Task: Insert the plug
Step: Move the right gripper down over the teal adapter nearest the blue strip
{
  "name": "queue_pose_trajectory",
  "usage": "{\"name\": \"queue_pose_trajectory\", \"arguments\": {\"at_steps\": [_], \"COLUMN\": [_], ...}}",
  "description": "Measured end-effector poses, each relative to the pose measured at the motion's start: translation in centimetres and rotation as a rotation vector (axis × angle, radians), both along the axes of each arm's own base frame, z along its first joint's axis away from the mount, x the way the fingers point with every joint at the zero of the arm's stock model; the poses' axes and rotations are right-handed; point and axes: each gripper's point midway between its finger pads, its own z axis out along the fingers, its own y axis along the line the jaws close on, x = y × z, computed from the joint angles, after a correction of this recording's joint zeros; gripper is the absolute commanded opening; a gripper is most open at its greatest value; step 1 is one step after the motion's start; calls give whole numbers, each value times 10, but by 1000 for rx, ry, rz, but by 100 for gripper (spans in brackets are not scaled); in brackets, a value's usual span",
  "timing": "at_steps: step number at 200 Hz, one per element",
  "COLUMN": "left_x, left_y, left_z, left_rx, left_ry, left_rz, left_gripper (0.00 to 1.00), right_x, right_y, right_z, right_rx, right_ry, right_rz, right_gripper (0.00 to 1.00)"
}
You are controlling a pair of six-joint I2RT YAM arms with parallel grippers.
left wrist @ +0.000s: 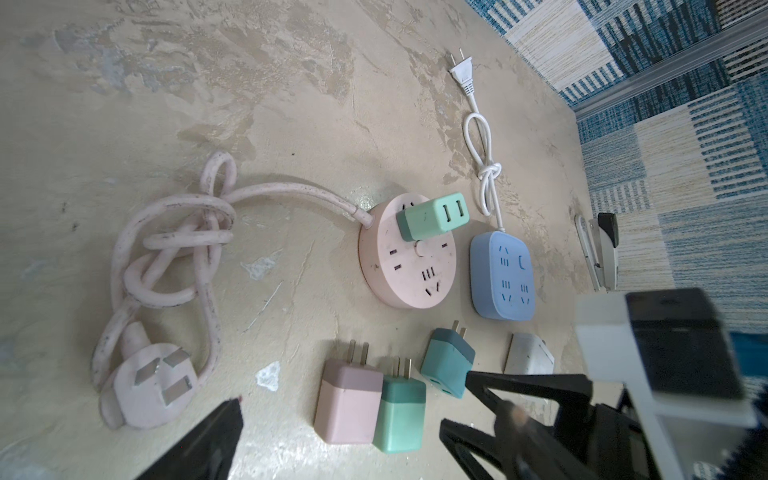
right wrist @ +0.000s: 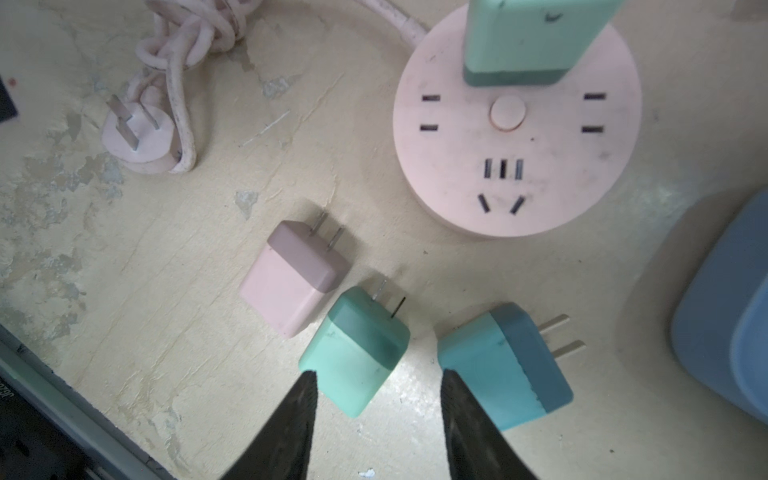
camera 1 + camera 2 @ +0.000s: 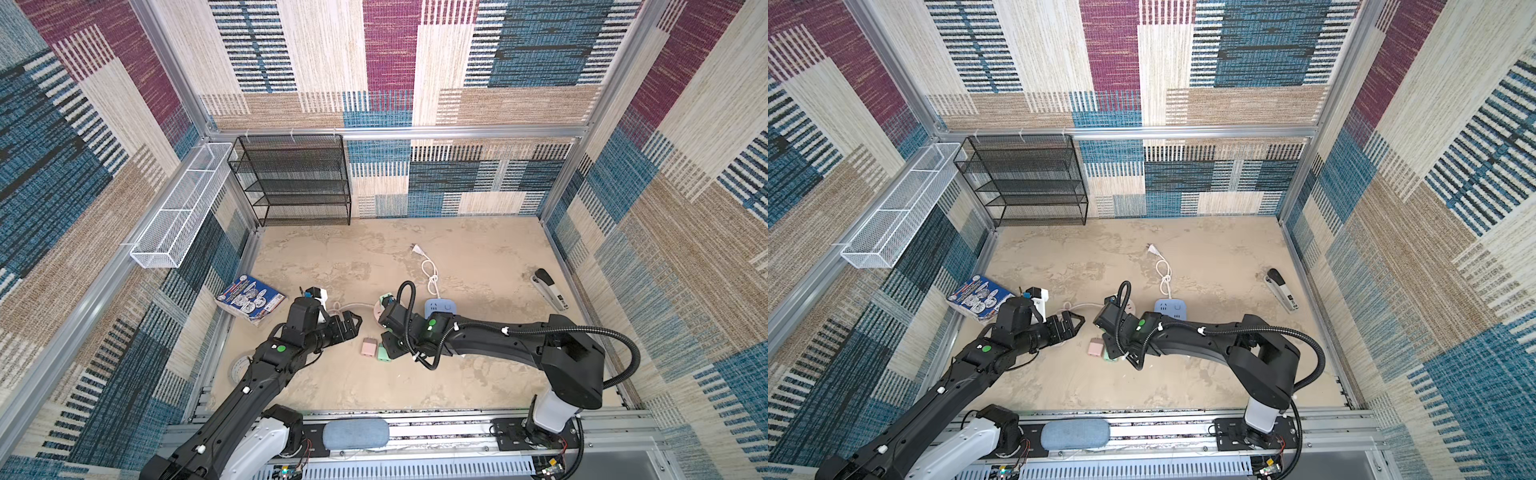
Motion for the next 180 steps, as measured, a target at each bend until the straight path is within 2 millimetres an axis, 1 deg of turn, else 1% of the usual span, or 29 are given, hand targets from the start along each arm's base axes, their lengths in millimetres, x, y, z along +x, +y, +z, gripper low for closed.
{"name": "queue_pose_trajectory", "arguments": {"at_steps": [23, 34, 67, 89, 102, 133, 180], "left_x": [-1, -1, -1, -1, -1, 0, 0], "left_y": [0, 0, -1, -1, -3, -5, -5], "left_z": [-2, -3, -8, -12, -13, -9, -4], "left_rx": [1, 1, 4, 6, 3, -9, -15], "left_ry": [6, 9, 28, 43, 50, 45, 27], "left_rz": [2, 1, -3, -5, -11, -21, -21], "left_gripper": [99, 100, 100, 99, 100, 99, 99], "right_x": [-2, -2, 5, 11, 14, 19, 19], "right_y": [-1, -4, -21, -32, -34, -33, -43], "right_z": [-2, -2, 1, 0, -2, -10, -26], "right_rx": [-11, -21, -66, -104, -120, -132, -171], "right_ry": [3, -6, -48, -66, -68, -48, -8], "right_rz": [3, -3, -65, -128, -162, -227, -304], "right_gripper": [52, 54, 60, 64, 66, 66, 65]}}
